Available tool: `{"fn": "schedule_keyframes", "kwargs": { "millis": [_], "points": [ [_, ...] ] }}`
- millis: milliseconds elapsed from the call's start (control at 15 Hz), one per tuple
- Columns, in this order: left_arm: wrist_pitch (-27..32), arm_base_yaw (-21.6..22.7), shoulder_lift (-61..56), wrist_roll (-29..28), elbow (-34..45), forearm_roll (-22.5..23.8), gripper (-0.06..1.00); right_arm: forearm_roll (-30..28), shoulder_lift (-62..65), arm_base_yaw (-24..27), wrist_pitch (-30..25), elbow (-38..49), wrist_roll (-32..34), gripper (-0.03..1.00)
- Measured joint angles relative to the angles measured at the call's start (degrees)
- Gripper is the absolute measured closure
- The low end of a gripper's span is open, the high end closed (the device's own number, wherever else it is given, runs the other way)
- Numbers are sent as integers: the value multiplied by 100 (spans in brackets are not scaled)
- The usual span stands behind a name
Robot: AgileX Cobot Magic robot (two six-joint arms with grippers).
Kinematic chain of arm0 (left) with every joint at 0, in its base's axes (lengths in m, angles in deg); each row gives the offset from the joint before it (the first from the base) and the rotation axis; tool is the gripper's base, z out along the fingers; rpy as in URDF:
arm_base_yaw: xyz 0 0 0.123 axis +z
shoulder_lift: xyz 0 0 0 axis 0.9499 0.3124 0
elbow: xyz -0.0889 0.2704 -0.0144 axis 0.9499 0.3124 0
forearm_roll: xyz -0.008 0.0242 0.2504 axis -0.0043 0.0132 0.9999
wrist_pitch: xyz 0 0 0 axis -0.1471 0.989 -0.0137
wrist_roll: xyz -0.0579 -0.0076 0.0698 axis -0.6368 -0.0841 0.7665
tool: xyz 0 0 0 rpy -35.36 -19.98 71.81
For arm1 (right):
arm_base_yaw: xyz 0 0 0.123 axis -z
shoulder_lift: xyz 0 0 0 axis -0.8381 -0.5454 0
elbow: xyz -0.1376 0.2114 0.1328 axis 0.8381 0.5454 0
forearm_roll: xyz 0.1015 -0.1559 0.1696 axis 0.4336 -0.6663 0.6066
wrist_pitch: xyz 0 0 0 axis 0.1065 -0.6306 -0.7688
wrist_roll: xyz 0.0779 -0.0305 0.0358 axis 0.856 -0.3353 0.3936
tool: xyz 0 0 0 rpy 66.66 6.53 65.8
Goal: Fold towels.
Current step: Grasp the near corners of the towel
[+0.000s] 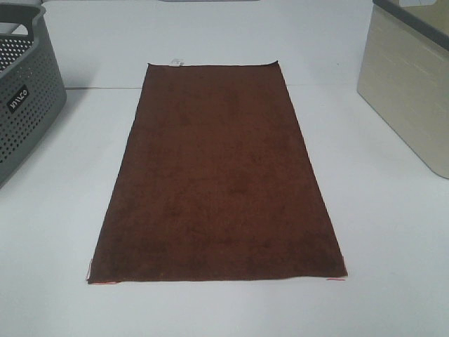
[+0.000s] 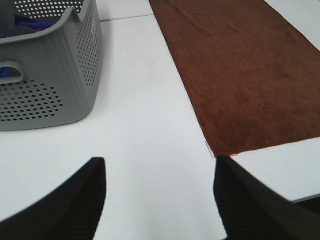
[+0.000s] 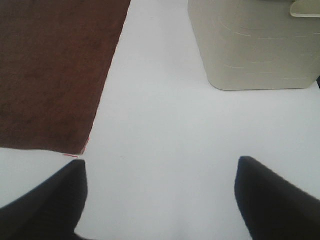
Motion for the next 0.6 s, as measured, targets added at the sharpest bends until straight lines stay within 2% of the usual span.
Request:
{"fn": "schedule_keyframes", "kwargs": {
  "millis": [600],
  "points": [
    [0,0,0,0,0,0,34,0,0,0,0,0,0,20]
  ]
}}
